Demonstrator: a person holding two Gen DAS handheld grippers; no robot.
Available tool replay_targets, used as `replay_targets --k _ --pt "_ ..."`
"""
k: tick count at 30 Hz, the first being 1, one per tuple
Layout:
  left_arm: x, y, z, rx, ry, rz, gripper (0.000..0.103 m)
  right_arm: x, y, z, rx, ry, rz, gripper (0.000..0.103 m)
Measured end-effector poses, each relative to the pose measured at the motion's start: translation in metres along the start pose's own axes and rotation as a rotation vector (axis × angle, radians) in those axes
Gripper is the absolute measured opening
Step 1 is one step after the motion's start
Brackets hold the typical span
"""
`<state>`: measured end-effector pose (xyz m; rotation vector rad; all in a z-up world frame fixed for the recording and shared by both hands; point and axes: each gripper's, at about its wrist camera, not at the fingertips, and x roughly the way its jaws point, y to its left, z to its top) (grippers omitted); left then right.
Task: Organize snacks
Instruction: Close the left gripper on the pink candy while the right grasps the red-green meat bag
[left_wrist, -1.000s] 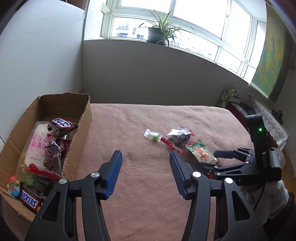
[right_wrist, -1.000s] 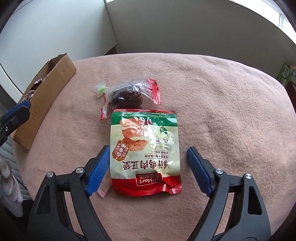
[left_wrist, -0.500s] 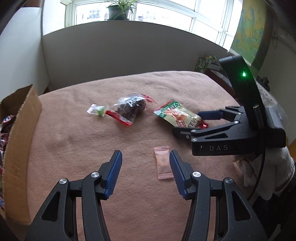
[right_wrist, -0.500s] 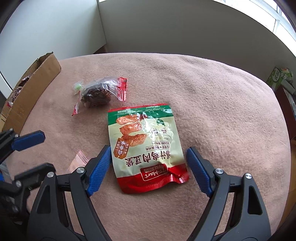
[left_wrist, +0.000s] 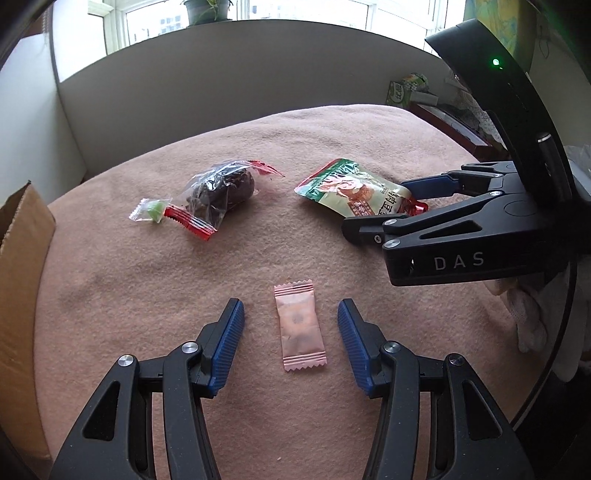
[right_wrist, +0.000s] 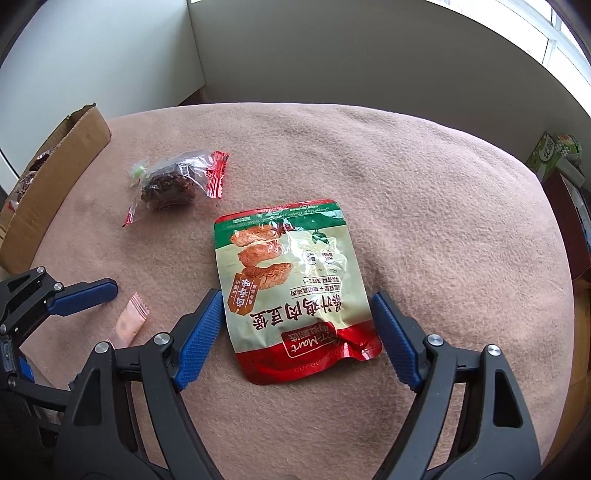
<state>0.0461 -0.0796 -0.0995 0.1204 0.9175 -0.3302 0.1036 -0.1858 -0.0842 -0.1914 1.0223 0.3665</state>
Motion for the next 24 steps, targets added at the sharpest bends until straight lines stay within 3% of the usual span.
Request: replay_targets --k 4,7,17,24 --pt "-0.005 0.004 -0.004 0.003 -0.010 0.012 0.028 0.000 0.001 -0.001 -0.001 0.002 0.002 0.081" --pt "-0.008 0.009 -0.005 -0.010 -0.013 0.014 0.018 0.001 0.003 -0.003 0.002 0.001 0.004 0.079" --pt "-0.013 0.016 -0.007 -0.034 -0.022 0.005 0.018 -0.004 -0.008 -0.005 0.062 -0.021 0.011 0.060" --pt "-0.023 0.025 -0.009 -0.057 -0.041 0.004 0.018 -0.015 -0.011 -0.005 0.100 -0.062 0.007 0.055"
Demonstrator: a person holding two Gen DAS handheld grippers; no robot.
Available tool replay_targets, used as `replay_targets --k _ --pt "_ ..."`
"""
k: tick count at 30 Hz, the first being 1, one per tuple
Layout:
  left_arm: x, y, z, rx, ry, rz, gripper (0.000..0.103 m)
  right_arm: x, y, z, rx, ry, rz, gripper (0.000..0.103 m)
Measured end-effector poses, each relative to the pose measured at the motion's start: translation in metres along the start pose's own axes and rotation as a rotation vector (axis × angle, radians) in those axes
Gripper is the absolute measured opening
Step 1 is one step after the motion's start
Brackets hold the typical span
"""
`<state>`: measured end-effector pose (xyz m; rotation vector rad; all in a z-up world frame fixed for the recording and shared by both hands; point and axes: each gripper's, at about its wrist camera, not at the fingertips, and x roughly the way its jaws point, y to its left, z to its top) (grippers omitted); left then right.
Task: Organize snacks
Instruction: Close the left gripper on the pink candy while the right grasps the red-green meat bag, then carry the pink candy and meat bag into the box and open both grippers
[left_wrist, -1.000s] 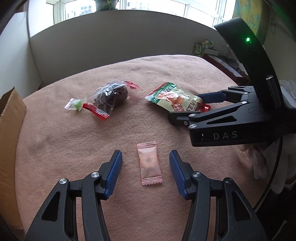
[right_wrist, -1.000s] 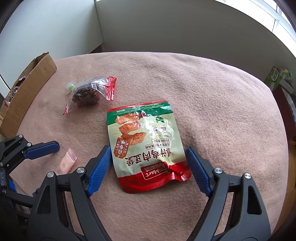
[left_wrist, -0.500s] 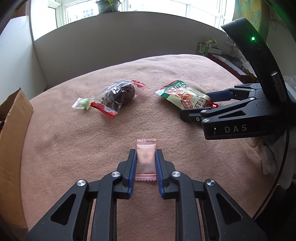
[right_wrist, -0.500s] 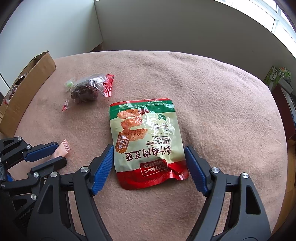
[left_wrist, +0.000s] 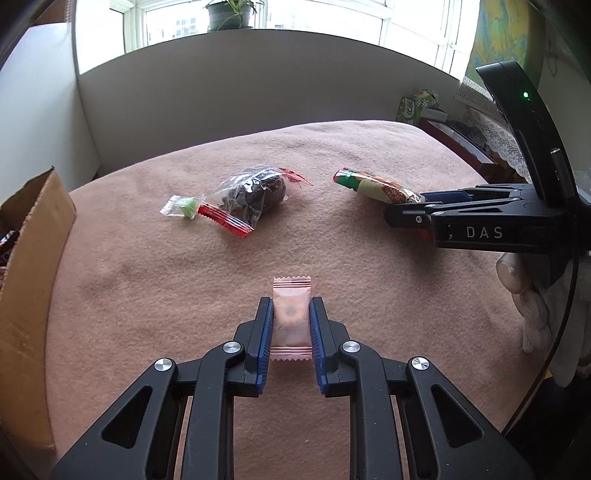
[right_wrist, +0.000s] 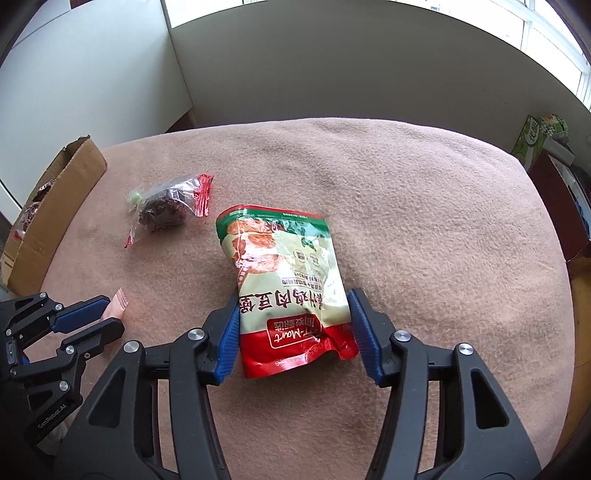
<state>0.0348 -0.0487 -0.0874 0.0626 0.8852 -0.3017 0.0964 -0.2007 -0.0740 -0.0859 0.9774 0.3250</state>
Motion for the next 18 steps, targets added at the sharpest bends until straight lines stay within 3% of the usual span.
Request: replay_targets --k 10,18 --pt "-0.020 0.013 0.000 -0.031 -0.050 0.005 0.018 -0.023 0.014 0.007 -0.008 -0.063 0.013 0.055" --pt "-0.047 0.036 0.003 -0.078 -0.119 0.016 0.018 -0.047 0.045 0.023 -0.035 -0.127 0.071 0.055"
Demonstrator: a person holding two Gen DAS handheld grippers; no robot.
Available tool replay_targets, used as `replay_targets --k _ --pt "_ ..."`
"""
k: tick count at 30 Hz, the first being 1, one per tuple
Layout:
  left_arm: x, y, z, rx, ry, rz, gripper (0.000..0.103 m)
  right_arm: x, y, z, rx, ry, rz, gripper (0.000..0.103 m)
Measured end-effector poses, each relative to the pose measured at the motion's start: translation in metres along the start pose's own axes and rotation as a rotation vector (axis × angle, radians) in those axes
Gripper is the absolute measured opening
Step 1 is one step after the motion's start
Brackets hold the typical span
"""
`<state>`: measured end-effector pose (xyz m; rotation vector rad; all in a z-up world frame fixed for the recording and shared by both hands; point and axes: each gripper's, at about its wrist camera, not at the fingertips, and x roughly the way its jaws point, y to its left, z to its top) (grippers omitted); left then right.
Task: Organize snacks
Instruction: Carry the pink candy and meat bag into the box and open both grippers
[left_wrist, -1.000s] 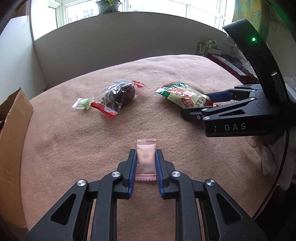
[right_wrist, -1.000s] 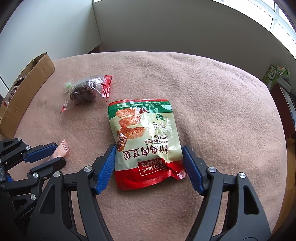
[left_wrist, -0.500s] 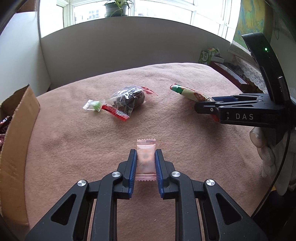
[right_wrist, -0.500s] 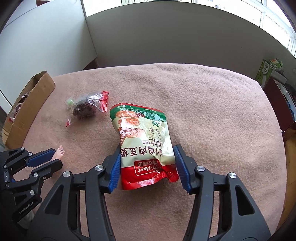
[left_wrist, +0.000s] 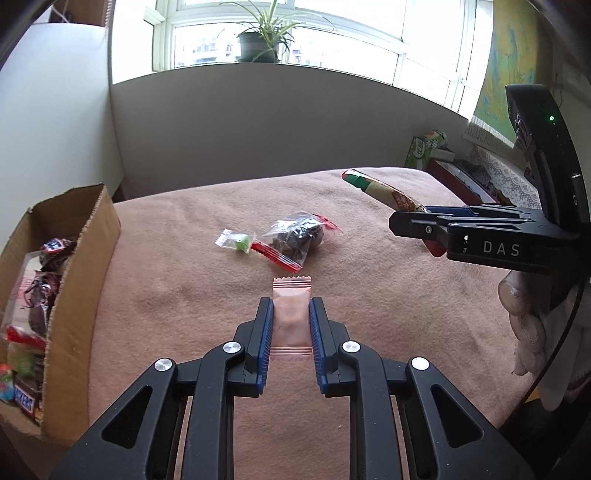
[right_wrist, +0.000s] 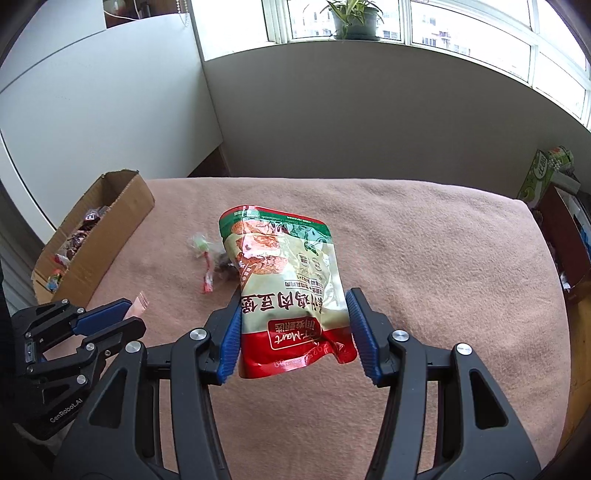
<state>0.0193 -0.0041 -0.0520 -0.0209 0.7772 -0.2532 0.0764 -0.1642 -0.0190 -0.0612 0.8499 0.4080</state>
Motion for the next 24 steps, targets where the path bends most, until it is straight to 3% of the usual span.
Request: replay_targets --k 13,24 --pt "-0.049 0.068 -0.006 -0.122 -0.102 0.081 0.018 0.001 0.089 0.030 -0.069 -0.048 0.117 0.055" --pt "-0.096 0.147 -0.029 -0.256 -0.180 0.181 0.018 0.022 0.191 0.049 -0.153 -0.049 0.219 0.055"
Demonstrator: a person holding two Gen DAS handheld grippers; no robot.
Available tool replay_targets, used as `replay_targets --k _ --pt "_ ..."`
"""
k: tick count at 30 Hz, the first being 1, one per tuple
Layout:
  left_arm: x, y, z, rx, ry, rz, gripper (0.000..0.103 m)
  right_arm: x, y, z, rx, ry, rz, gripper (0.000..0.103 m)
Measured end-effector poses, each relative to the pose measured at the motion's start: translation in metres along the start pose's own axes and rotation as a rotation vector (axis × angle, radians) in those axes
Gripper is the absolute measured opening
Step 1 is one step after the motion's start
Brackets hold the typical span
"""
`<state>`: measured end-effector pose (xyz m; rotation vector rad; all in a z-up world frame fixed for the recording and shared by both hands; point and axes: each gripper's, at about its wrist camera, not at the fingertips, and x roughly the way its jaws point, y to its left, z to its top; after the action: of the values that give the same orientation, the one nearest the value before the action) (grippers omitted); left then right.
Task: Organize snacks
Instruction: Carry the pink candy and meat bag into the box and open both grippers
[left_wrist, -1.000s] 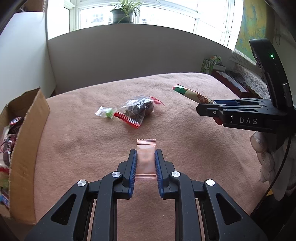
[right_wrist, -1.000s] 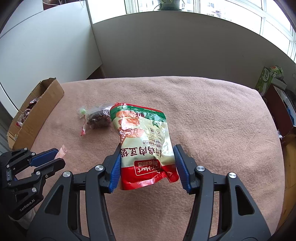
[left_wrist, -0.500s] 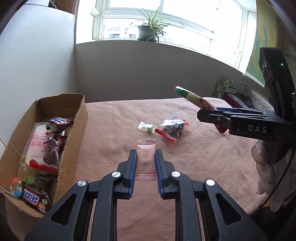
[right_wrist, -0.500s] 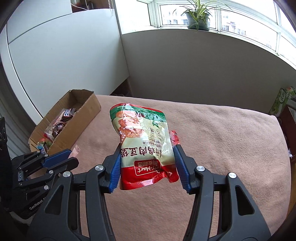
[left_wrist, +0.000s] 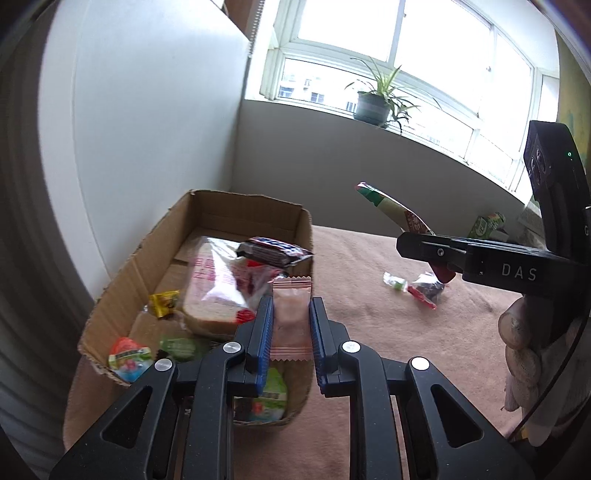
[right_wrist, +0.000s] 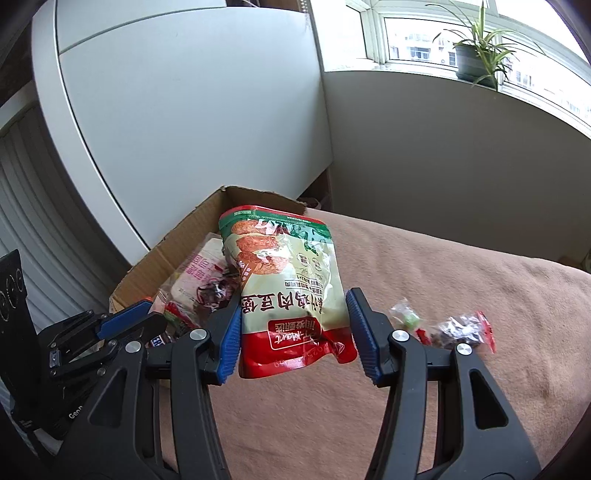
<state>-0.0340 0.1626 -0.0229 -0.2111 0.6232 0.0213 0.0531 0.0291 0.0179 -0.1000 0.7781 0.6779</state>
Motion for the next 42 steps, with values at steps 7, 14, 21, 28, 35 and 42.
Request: replay_targets --k 7,14,21,28,35,42 --pt "-0.006 0.038 -0.002 -0.061 -0.014 0.037 0.018 0.032 0.040 0.009 -0.023 0.028 0.063 0.055" --pt "-0.001 0.060 -0.007 -0.103 0.005 0.054 0.018 0.063 0.069 0.014 -0.050 0.055 0.088 0.055" --pt "-0.002 0.062 -0.006 -0.095 -0.002 0.065 0.019 0.083 0.077 0.018 -0.044 0.066 0.096 0.060" --pt "-0.001 0.064 -0.007 -0.099 0.001 0.075 0.037 0.078 0.076 0.022 -0.025 0.026 0.098 0.073" --pt "-0.002 0.061 -0.007 -0.100 -0.002 0.073 0.064 0.066 0.066 0.024 -0.002 -0.010 0.090 0.089" --pt "0.000 0.055 -0.003 -0.095 0.001 0.065 0.064 0.057 0.057 0.024 -0.002 -0.022 0.074 0.093"
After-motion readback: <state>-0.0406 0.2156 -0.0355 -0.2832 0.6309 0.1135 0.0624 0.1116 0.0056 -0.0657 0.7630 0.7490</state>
